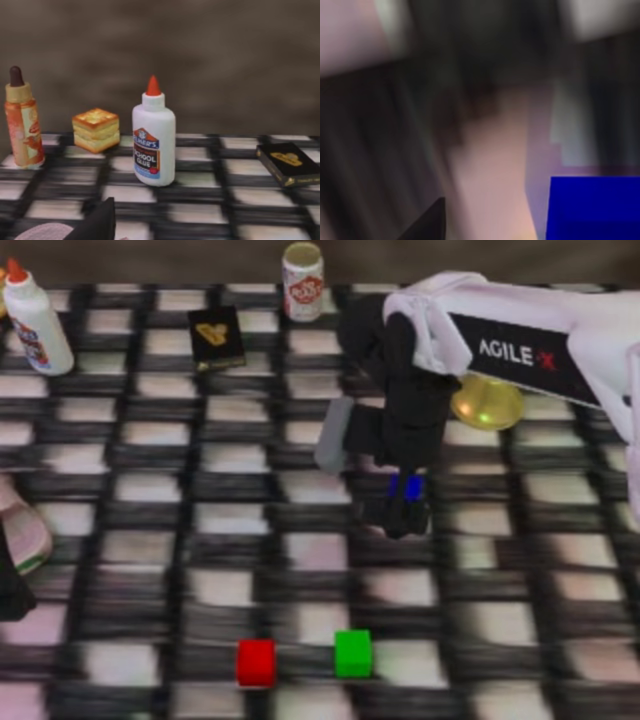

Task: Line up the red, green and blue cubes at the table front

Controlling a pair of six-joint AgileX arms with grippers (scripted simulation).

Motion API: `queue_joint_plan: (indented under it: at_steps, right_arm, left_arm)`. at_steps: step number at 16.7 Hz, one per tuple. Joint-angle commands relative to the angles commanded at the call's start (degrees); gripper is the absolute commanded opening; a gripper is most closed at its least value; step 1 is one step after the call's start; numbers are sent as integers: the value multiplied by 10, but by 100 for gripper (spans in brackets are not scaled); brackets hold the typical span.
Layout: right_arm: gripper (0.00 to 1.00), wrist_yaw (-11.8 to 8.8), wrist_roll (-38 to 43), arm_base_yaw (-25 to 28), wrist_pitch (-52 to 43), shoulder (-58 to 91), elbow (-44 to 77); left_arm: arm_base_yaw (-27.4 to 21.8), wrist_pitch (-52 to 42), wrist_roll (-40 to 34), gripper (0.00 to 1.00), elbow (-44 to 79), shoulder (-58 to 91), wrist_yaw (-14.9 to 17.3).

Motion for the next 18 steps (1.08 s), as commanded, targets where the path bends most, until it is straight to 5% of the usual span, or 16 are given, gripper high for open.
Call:
queue_joint_plan:
  at_steps: [8, 18]
  right_arm:
    - [2, 0, 0, 0, 0, 0, 0]
    - [0, -4, 5, 0, -10, -14, 1]
  left_arm:
    - [0, 0, 0, 100, 0, 0, 0]
    - [0, 0, 0, 100, 0, 0, 0]
